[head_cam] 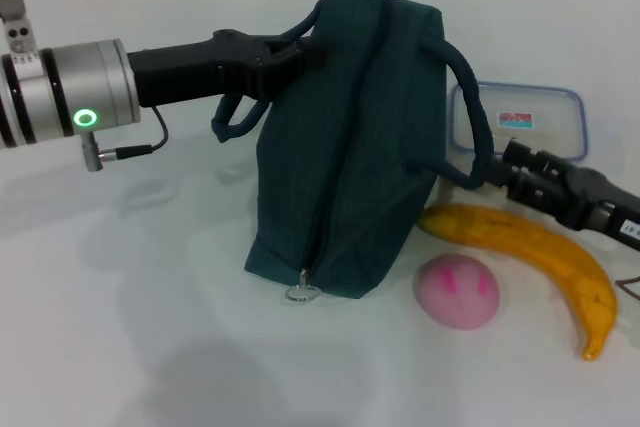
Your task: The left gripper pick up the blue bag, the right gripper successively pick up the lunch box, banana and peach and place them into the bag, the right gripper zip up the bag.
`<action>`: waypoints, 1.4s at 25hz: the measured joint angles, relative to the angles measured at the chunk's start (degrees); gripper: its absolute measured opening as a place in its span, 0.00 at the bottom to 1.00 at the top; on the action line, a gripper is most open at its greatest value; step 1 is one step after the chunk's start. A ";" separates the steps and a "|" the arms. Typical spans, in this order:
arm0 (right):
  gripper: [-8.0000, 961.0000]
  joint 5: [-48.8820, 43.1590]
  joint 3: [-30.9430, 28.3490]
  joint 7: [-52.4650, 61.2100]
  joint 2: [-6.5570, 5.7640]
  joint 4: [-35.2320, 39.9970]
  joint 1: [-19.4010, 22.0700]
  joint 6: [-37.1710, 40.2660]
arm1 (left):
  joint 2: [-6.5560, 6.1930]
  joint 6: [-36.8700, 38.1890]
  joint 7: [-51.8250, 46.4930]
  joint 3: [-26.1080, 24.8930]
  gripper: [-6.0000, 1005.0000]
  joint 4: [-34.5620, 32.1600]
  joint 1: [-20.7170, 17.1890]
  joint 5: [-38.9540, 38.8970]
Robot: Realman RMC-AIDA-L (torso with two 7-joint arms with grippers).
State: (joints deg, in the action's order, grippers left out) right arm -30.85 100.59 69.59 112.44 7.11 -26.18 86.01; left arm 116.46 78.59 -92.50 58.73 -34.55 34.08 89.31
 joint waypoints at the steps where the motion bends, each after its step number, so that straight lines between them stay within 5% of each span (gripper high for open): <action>1: 0.90 -0.26 0.01 -0.11 -0.22 -0.06 -0.04 -0.06 | 0.00 -0.02 0.03 -0.03 0.04 0.00 -0.04 -0.01; 11: 0.89 -3.05 0.02 1.34 -3.61 -0.34 1.09 -1.32 | 0.31 -0.04 2.34 -2.83 0.04 0.53 -0.43 -0.22; 21: 0.89 -2.78 -0.48 2.70 -3.53 0.12 0.61 -9.15 | 0.89 -0.11 2.90 -2.89 0.04 0.53 -0.22 -0.25; 28: 0.88 -2.56 -8.66 2.48 -3.98 -0.15 3.93 -6.16 | 0.89 -0.11 2.94 -2.93 0.04 0.54 -0.41 -0.29; 31: 0.88 -2.55 -16.84 2.72 -3.31 -0.21 7.17 -4.38 | 0.88 -0.12 2.94 -2.93 0.04 0.59 -0.45 -0.29; 35: 0.88 -2.55 -31.36 4.40 0.92 -0.35 10.59 -4.70 | 0.88 -0.12 2.94 -2.93 0.04 0.58 -0.51 -0.28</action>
State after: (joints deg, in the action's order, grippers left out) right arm -33.40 69.23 73.99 113.36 6.76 -15.59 81.31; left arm 117.33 78.47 -89.56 55.80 -33.96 33.56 89.03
